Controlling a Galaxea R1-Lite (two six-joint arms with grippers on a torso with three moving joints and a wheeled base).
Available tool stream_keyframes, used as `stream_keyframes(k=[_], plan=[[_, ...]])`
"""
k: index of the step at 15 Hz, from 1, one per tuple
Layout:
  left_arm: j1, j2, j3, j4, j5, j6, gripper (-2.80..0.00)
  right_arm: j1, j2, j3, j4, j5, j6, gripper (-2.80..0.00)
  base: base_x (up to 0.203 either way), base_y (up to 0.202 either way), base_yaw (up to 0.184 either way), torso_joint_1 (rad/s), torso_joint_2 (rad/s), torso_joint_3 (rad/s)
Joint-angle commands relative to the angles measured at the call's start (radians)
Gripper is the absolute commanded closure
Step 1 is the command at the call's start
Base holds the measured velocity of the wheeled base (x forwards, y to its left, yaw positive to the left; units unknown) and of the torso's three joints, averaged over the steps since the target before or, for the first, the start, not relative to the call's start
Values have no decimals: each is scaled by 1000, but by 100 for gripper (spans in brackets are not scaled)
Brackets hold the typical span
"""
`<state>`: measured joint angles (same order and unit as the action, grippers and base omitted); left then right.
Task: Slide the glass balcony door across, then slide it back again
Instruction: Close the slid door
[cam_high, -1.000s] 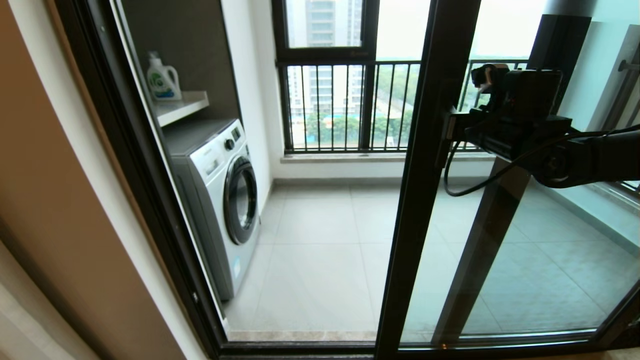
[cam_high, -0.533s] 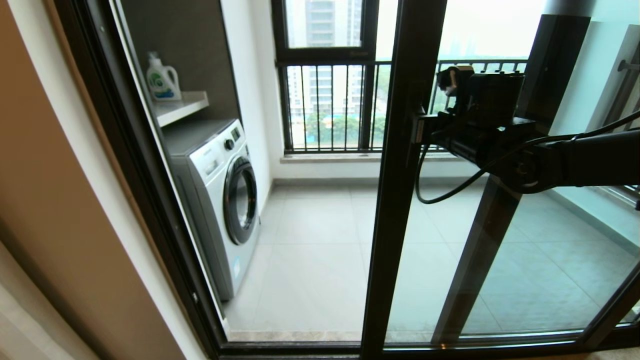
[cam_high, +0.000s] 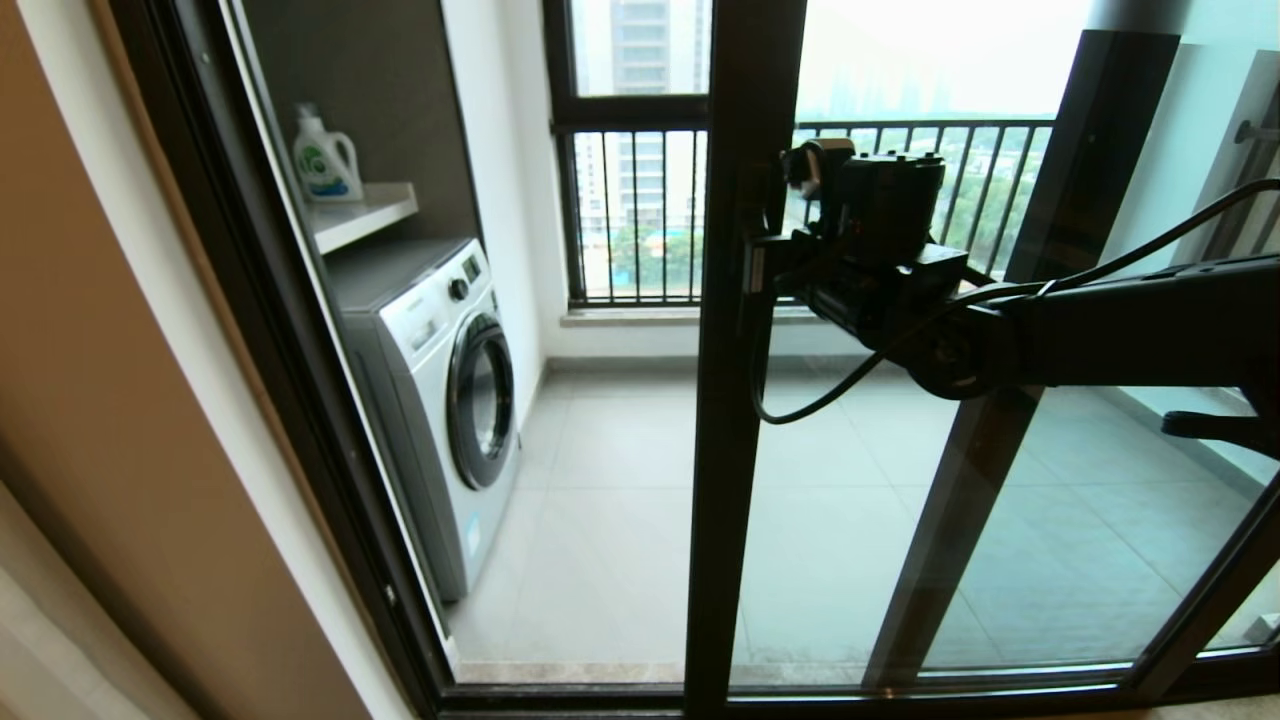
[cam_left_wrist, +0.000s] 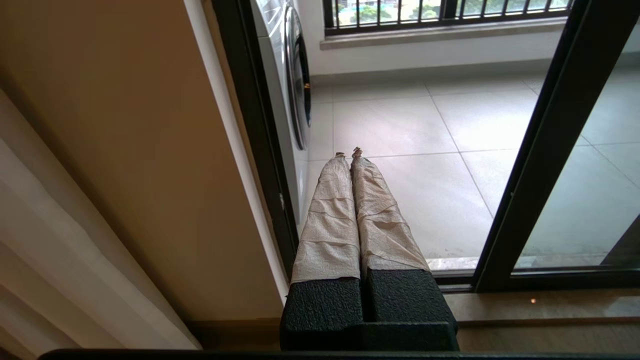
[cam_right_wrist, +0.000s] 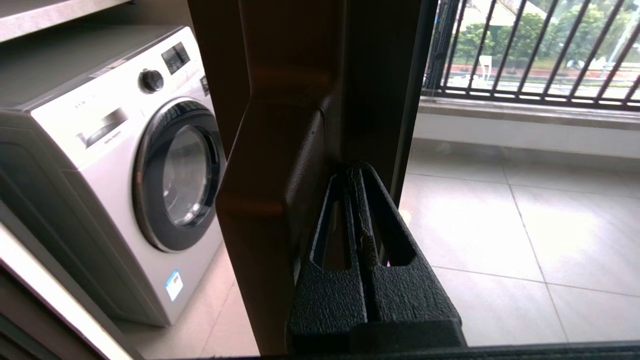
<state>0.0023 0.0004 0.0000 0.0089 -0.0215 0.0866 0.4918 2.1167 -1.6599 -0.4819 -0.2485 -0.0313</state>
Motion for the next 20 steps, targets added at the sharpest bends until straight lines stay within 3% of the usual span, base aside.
stream_keyframes(k=[1,6,14,17,20], plan=[[1,1,0,0,0,1,0,46,51,-47,-1,-9,-1,0,0,0,0,0,0,0],[1,1,0,0,0,1,0,95,101,-100,0,-28,-1,0,0,0,0,0,0,0],[0,1,0,0,0,1,0,102,64,-77,-6,-68,-1,0,0,0,0,0,0,0],[1,1,0,0,0,1,0,101,-72,54,-6,-63,0,0,0,0,0,0,0,0],[0,1,0,0,0,1,0,101,-341,281,-7,-64,1,0,0,0,0,0,0,0]])
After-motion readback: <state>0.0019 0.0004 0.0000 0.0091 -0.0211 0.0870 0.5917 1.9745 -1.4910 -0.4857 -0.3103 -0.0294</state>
